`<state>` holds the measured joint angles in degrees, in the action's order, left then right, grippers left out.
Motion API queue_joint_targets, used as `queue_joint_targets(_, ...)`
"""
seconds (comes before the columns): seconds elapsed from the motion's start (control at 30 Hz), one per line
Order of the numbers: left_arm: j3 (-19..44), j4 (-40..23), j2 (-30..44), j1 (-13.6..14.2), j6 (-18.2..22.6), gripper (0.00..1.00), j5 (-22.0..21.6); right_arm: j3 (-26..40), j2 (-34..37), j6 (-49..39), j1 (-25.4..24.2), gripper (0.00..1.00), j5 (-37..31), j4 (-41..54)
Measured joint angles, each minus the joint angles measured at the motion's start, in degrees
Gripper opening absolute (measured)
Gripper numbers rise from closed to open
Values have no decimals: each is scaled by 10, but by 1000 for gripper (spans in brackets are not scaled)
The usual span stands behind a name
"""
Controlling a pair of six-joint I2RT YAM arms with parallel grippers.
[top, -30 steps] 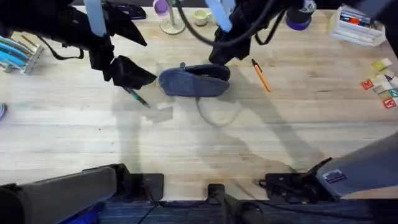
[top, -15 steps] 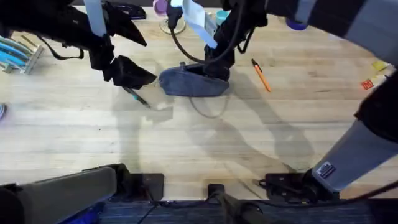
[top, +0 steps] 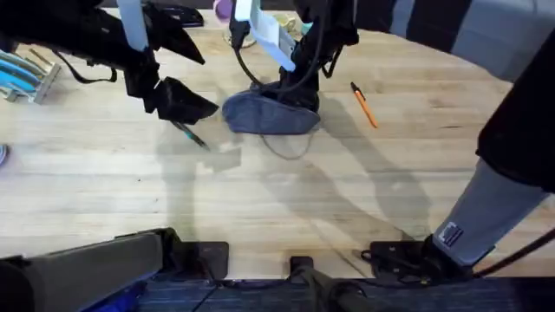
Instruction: Unzip the bag, pick up the pens from the table one at a time and place them inside, then zip the bag closed.
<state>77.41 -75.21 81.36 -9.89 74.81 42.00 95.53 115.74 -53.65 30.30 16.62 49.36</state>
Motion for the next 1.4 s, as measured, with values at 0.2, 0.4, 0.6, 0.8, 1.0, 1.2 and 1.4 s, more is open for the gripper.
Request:
queue_joint_targets(0.2,0,0,0,0,0,993,0,0,0,0,0,526,1,-1)
queue_joint_targets(0.4,0,0,0,0,0,993,0,0,0,0,1,993,2,3)
queue_joint_targets(0.6,0,0,0,0,0,992,0,0,0,0,0,995,2,3)
queue_joint_targets(0.8,0,0,0,0,0,992,-1,0,0,0,0,995,2,3)
queue_joint_targets(1.0,0,0,0,0,0,993,-2,4,-3,29,1,996,1,6)
queue_joint_targets(1.2,0,0,0,0,0,993,-2,6,-74,92,2,996,-42,8)
queue_joint_targets(1.4,0,0,0,0,0,993,-2,21,-173,143,-11,995,-99,7)
